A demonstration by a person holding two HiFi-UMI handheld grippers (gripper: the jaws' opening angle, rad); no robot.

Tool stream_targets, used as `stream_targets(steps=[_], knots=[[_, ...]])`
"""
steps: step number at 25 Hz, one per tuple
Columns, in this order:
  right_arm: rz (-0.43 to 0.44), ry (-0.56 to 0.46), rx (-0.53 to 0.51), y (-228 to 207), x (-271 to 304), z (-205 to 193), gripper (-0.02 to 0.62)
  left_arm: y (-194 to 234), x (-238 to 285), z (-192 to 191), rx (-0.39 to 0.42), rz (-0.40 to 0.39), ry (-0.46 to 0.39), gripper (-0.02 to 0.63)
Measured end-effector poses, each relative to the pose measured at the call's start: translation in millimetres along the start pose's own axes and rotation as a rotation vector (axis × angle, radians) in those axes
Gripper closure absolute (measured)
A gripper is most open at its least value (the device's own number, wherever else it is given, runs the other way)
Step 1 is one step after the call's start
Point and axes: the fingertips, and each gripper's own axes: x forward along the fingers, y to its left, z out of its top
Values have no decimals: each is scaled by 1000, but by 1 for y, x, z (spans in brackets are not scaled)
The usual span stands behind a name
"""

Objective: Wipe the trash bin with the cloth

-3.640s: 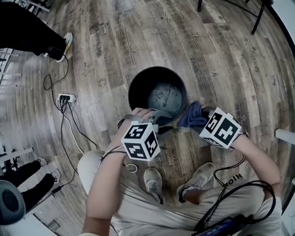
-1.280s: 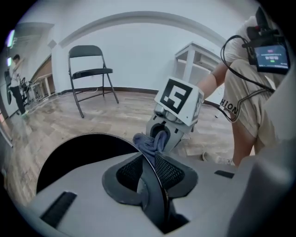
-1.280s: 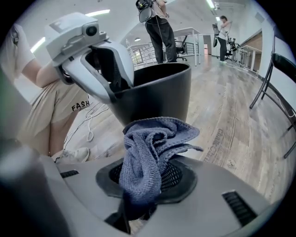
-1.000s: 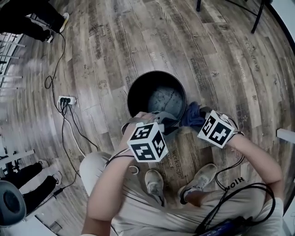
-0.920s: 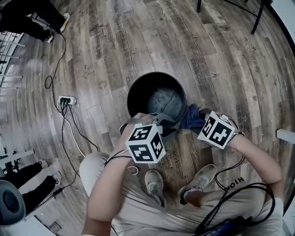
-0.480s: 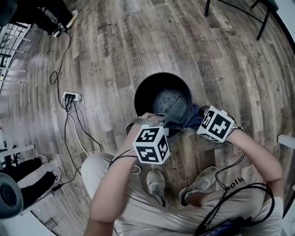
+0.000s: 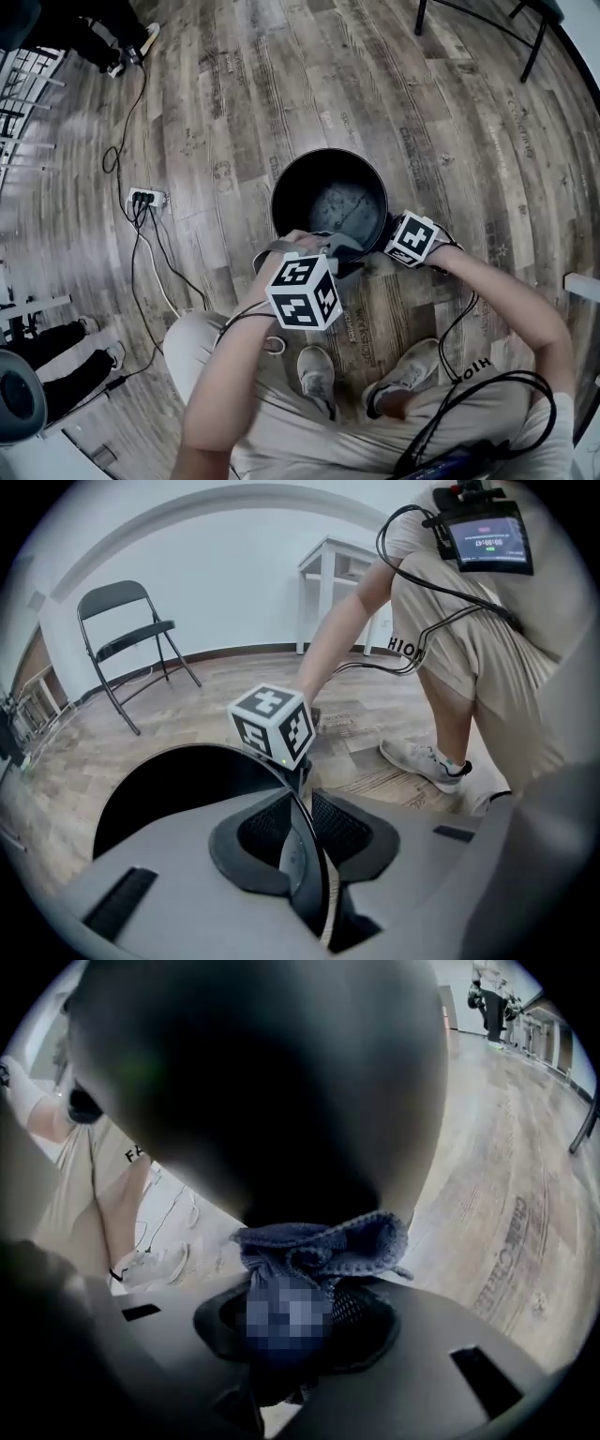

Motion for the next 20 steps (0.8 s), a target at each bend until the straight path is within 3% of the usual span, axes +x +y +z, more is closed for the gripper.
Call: stream_targets(steps=[5,10,16,18,20], knots=[[-66,49,33,-28,46,-24,482,1,-1,0,-43,0,-9,528],[-71,-4,81,-31,58,-35,482,1,-4,-1,-62,-6,-33,527],[-57,28,86,-14,25,-54,482,39,-30,30,-279,76,-251,462],[-39,31,69,-8,6,-59,482,44,-26,38,-329,81,-268,431],[-26,33,54,-4,-15,-63,482,46,-15,37,-368,98,-232,413]])
